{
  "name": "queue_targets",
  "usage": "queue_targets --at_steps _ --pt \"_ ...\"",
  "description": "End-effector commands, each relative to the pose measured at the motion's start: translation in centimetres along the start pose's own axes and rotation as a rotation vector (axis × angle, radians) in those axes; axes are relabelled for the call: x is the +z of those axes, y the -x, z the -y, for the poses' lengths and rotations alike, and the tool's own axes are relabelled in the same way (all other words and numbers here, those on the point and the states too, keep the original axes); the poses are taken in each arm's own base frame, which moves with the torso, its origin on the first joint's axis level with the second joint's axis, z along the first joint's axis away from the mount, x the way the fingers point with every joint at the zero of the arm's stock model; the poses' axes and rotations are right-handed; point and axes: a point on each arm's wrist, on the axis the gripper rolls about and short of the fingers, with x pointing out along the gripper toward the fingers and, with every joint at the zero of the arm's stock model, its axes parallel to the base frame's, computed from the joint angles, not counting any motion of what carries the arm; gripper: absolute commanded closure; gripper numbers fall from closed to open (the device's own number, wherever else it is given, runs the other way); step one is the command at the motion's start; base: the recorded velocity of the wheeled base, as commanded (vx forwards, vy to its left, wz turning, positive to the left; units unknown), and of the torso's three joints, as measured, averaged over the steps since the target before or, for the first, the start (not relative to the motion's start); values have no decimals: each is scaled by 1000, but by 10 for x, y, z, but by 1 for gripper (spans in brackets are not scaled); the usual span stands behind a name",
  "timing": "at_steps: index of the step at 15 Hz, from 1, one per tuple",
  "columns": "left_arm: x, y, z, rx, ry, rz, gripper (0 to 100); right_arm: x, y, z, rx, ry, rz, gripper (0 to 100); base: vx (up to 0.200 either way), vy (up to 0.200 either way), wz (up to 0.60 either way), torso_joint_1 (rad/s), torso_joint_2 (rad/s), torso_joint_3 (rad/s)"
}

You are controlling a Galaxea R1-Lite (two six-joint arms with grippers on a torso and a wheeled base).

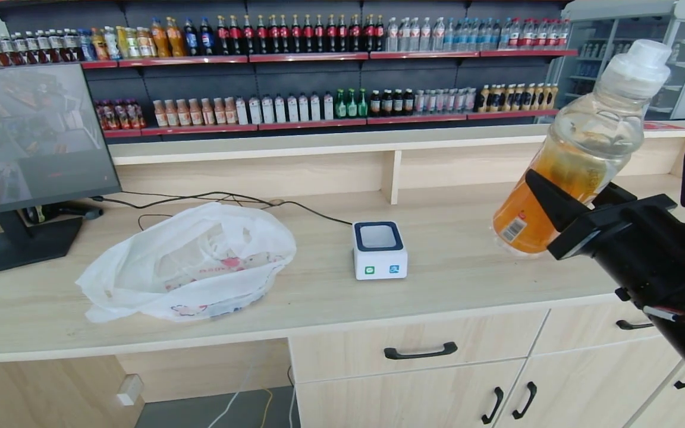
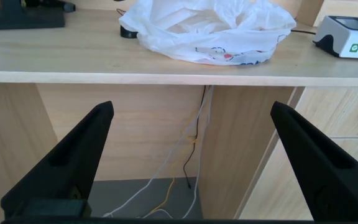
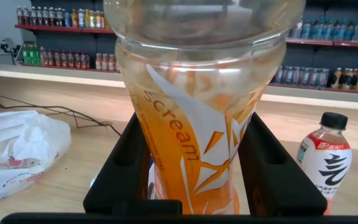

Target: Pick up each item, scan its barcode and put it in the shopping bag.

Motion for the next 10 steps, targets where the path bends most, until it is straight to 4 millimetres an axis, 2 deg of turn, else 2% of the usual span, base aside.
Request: queue_targets --at_steps 1,5,8,10 --pt "0 0 0 0 1 0 0 1 0 0 2 0 2 100 0 200 0 17 7 -2" --pt "0 0 0 0 1 0 0 -1 1 0 5 -1 -5 100 0 200 0 5 2 0" --pt "0 0 0 0 1 0 0 -9 -5 -5 42 3 -28 100 0 0 0 0 0 0" --pt "0 0 0 0 1 0 0 -17 -23 -10 69 13 -25 100 0 0 0 0 0 0"
